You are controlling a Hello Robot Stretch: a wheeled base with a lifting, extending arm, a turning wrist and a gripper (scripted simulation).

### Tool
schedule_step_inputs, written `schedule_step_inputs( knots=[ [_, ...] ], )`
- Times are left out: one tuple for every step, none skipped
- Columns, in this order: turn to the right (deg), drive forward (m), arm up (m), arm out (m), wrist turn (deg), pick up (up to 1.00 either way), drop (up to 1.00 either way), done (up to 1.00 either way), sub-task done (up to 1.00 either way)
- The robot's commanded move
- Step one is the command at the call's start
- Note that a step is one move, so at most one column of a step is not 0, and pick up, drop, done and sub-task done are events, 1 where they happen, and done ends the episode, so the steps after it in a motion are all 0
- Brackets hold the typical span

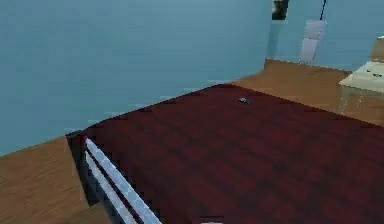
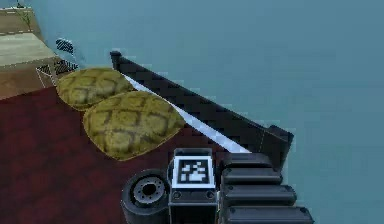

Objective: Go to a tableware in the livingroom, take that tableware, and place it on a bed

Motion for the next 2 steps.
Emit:
schedule_step_inputs(
  knots=[
    [-42.0,0.0,0.0,0.0,0.0,0.0,0.0,0.0,0.0],
    [-3.0,0.0,0.0,0.0,0.0,0.0,0.0,0.0,0.0]
  ],
)
